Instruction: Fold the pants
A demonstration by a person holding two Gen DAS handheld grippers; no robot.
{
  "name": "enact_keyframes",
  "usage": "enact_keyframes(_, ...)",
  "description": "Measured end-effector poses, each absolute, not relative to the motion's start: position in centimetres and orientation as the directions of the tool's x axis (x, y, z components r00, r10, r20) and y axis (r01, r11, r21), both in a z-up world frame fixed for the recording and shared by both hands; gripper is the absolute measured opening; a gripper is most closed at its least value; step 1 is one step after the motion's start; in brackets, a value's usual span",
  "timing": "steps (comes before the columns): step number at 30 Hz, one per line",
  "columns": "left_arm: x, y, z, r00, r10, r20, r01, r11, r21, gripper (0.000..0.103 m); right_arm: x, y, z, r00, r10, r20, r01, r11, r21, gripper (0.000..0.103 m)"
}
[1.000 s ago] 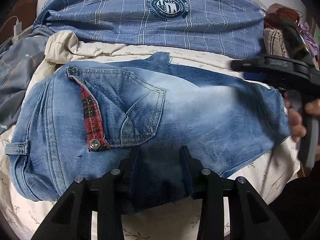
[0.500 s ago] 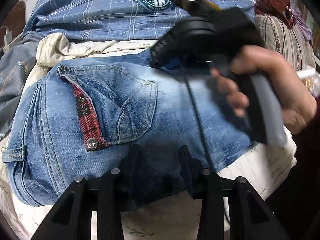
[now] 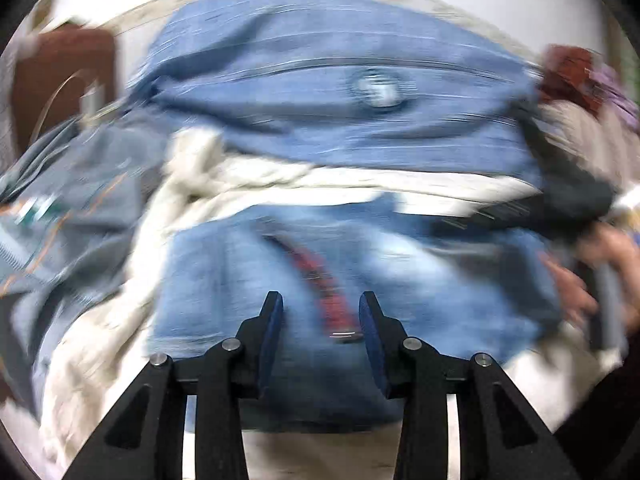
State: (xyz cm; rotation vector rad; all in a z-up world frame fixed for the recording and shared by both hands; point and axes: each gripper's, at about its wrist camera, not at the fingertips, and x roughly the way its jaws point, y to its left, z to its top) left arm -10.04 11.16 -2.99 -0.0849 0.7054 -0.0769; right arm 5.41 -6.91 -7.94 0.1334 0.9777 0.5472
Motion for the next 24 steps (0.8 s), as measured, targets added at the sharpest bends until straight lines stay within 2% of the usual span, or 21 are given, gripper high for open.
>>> enact_keyframes(2,-8.8,13.5,-4.2,0.701,-0.087,-0.708,-0.057,0.983,-0.177,0.04,3.6,-6.6,-8.2,0.425,0.502,-0.753,-0.405,0.85,0.338,0.032)
enact_keyframes(4,-7.9,14.3,-5.7,0.634,-0.086,-0.768,-0.104,0.975,-0.194,0.04,1.7,-6.2,-8.7,0.408,0.511,-0.756,-0.432,0.838,0.333,0.032)
enact_keyframes(8,-7.9,12.7,-5.9,0.633,0.003,-0.774,-0.089,0.994,-0.069,0.041,-1.8,-5.6,-11.0,0.38,0.481,-0.79,-0.459,0.84,0.291,0.033)
enact_keyframes(12,-7.9,12.7,-5.9,0.62,0.015,-0.784,-0.111,0.991,-0.069,0.041,-6.0,-6.6,-12.5,0.472,0.478,-0.741,-0.505,0.835,0.217,0.034)
enact_keyframes(16,-7.4,13.1,-5.2,0.645,0.026,-0.764,-0.148,0.985,-0.092,0.041,-7.1,-9.2,-12.0,0.451,0.526,-0.721,-0.49,0.821,0.293,0.033)
enact_keyframes(19,-8.8,12.3,-3.0,0.749,0.091,-0.657,-0.17,0.984,-0.058,0.042,-7.4,-13.0,-10.8,0.499,0.577,-0.647,-0.456,0.809,0.37,0.033)
enact_keyframes(20,-9.3,11.7,-2.1,0.788,0.11,-0.606,-0.167,0.985,-0.038,0.047,-7.4,-14.9,-10.4,0.537,0.575,-0.618,-0.427,0.816,0.389,0.033)
enact_keyframes(21,-9.9,10.8,-1.3,0.825,0.12,-0.553,-0.158,0.987,-0.022,0.059,-7.4,-16.4,-10.2,0.56,0.57,-0.601,-0.4,0.821,0.407,0.033)
enact_keyframes(22,-10.4,9.8,-0.8,0.852,0.117,-0.511,-0.143,0.99,-0.013,0.067,-7.1,-18.5,-10.1,0.589,0.56,-0.582,-0.352,0.827,0.44,0.034)
enact_keyframes(23,-10.4,9.0,-0.5,0.865,0.095,-0.493,-0.118,0.993,-0.016,0.076,-6.9,-20.6,-10.1,0.616,0.549,-0.565,-0.301,0.827,0.475,0.034)
enact_keyframes(24,-10.4,8.1,-0.3,0.869,0.069,-0.49,-0.091,0.996,-0.021,0.08,-6.8,-22.3,-10.1,0.636,0.541,-0.551,-0.261,0.822,0.506,0.034)
